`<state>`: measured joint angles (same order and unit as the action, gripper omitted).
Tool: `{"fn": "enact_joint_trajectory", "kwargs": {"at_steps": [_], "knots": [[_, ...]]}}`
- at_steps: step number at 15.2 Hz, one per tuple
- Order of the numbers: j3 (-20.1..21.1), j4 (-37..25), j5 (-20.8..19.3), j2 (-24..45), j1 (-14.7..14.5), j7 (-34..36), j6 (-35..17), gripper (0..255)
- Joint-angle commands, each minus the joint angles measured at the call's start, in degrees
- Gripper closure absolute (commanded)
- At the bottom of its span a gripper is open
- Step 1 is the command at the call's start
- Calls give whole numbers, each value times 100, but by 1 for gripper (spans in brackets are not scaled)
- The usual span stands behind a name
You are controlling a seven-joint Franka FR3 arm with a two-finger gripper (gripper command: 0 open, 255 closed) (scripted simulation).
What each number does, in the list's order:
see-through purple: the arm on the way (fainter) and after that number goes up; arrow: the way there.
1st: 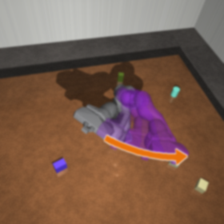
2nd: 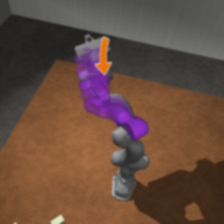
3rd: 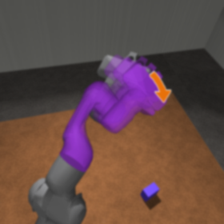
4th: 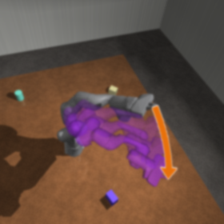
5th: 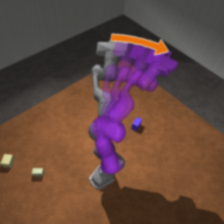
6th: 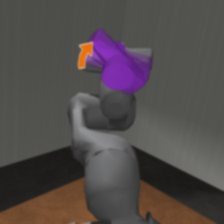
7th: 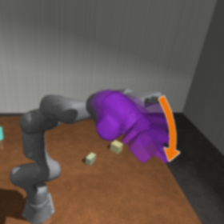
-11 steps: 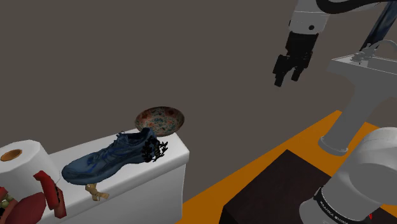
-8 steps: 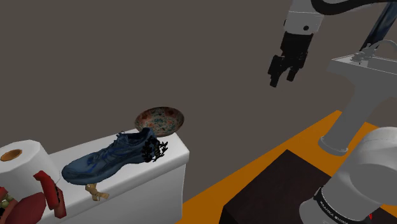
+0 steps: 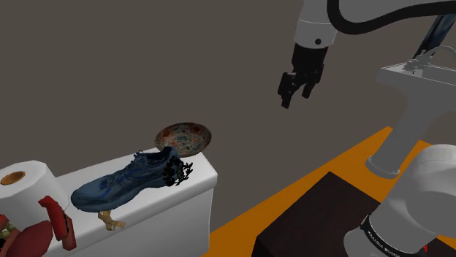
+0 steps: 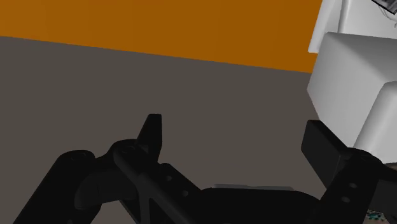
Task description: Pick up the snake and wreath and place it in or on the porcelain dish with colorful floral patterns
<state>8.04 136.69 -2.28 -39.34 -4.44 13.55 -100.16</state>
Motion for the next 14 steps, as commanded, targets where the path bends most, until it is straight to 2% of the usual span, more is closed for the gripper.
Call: {"fn": "enact_joint_trajectory", "kwargs": {"at_steps": [1, 8, 14], "knots": [[290, -106, 33, 250, -95, 232, -203, 0], [1212, -580, -122, 1132, -284, 973, -744, 0], [2026, -1199, -604, 2080, -332, 1729, -1049, 0]]}}
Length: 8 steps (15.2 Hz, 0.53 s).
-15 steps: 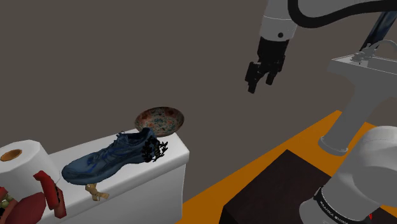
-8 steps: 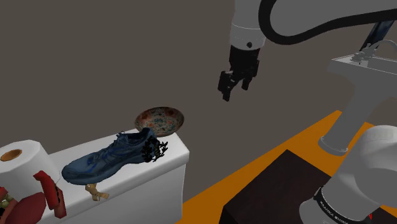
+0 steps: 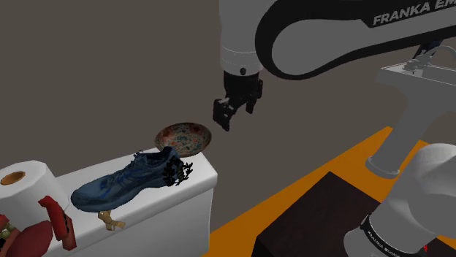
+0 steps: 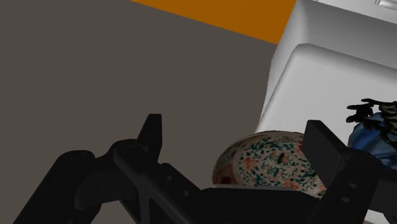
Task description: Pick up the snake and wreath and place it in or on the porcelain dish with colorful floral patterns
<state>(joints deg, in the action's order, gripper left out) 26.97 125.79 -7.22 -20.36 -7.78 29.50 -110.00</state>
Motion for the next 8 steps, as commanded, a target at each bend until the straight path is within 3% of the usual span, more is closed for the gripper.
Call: {"fn": "enact_joint_trajectory", "kwargs": {"at_steps": [1, 8], "knots": [[271, -231, -229, 360, -1, 275, -94, 0], [1143, -1272, -1433, 1833, -147, 1390, -26, 0]]}}
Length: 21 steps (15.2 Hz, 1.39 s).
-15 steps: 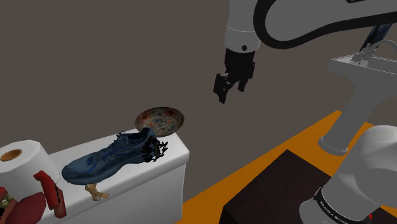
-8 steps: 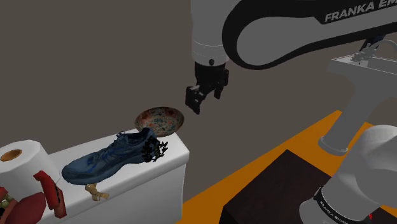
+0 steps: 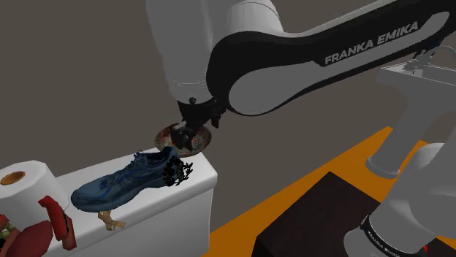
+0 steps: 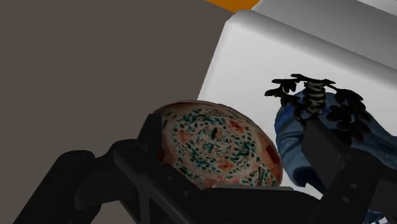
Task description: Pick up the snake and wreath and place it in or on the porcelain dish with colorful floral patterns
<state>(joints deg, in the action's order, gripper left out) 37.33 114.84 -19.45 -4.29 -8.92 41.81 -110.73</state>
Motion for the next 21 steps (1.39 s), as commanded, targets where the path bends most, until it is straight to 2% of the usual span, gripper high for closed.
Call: {"fn": "enact_joint_trajectory", "kwargs": {"at_steps": [1, 4, 7, 8, 15, 21], "knots": [[198, -354, -428, 470, -97, 326, 104, 0], [382, -926, -1106, 1232, -397, 790, 342, 0], [423, -1556, -1755, 1996, -845, 1149, 647, 0], [407, -1632, -1821, 2080, -914, 1179, 682, 0], [278, -1294, -2006, 2222, -813, 1292, 224, 0], [278, -1294, -2006, 2222, -813, 1292, 224, 0]]}}
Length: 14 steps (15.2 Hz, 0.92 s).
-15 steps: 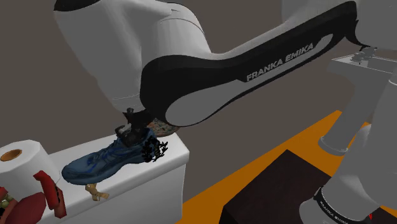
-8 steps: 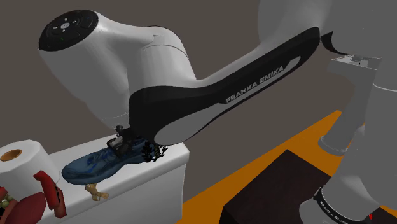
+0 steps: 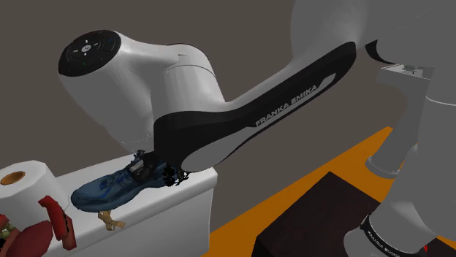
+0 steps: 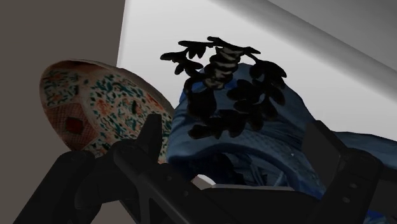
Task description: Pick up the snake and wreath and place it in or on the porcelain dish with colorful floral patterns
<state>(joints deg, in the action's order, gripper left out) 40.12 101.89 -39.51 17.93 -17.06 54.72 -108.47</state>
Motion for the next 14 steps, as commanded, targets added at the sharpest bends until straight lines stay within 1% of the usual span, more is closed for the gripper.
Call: {"fn": "enact_joint_trajectory", "kwargs": {"at_steps": [1, 2, 3, 12, 14], "knots": [[0, 1, -1, 1, 0, 0, -2, 0], [0, 1, -1, 0, 0, 0, -1, 0], [0, 1, -1, 0, 0, 0, -1, 255], [1, 1, -1, 1, 1, 1, -2, 255], [22, -80, 60, -56, 11, -79, 99, 255]]}}
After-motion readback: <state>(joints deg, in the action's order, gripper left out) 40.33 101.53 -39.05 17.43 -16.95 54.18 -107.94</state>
